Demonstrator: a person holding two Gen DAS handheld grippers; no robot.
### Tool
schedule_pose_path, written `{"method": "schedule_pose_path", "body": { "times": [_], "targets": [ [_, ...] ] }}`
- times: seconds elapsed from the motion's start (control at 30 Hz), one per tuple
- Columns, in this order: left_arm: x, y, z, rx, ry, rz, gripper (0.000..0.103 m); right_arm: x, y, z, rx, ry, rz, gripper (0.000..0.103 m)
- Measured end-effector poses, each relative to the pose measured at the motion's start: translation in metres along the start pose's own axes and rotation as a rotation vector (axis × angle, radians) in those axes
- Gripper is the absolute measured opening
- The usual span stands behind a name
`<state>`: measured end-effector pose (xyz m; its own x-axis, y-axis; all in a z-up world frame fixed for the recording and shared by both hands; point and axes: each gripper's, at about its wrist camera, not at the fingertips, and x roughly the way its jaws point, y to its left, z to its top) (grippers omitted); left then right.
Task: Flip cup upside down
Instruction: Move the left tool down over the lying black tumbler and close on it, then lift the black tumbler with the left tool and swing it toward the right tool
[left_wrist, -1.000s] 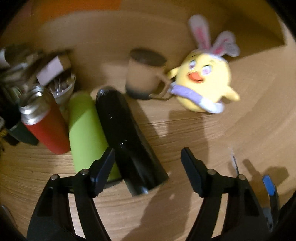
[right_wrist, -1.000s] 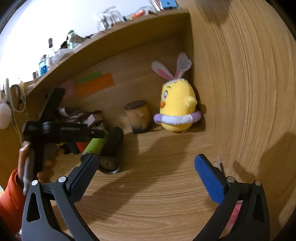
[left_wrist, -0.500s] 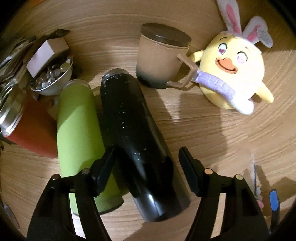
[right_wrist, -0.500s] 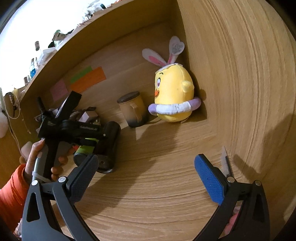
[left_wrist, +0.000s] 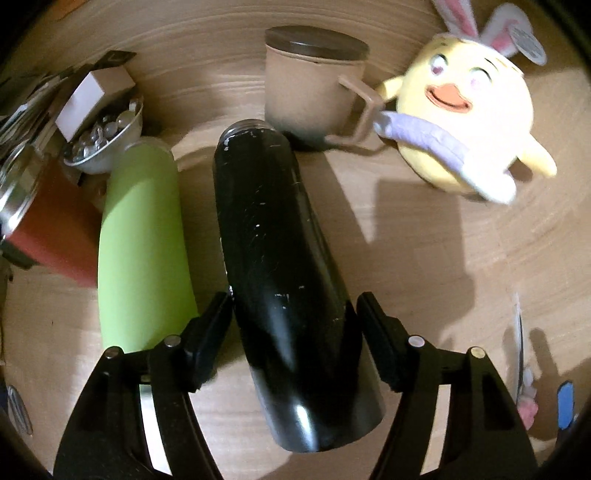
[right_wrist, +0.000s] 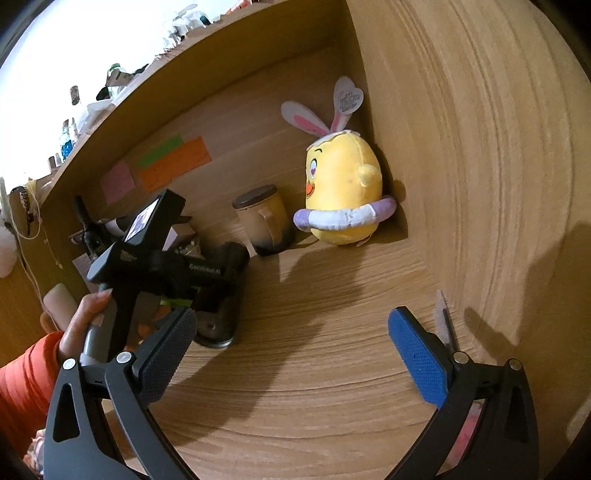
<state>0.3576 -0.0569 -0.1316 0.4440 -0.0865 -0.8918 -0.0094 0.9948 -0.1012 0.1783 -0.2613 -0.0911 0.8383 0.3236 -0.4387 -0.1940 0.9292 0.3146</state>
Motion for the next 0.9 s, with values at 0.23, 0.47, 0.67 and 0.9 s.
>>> {"method": "schedule_pose_path", "body": {
  "times": [0.23, 0.47, 0.67, 0.9],
  "targets": [
    [-0.019, -0.009, -0.048, 0.022, 0.013, -0.054, 0.066, -0.021, 0.006, -0.008, -0.024, -0.004, 0.007, 0.103],
    [-0.039, -0.006, -0.105, -0.005, 0.045, -0.118, 0.064, -0.045, 0.021, -0.029, -0.077, 0.013, 0.045, 0.103],
    [-0.065, -0.011, -0.149, -0.001, 0.022, -0.120, 0.064, -0.062, 0.039, -0.054, -0.151, 0.049, 0.067, 0.103],
    [-0.080, -0.011, -0.163, 0.024, 0.027, -0.196, 0.063, -0.076, 0.057, -0.066, -0.213, 0.041, 0.090, 0.103]
  ]
}}
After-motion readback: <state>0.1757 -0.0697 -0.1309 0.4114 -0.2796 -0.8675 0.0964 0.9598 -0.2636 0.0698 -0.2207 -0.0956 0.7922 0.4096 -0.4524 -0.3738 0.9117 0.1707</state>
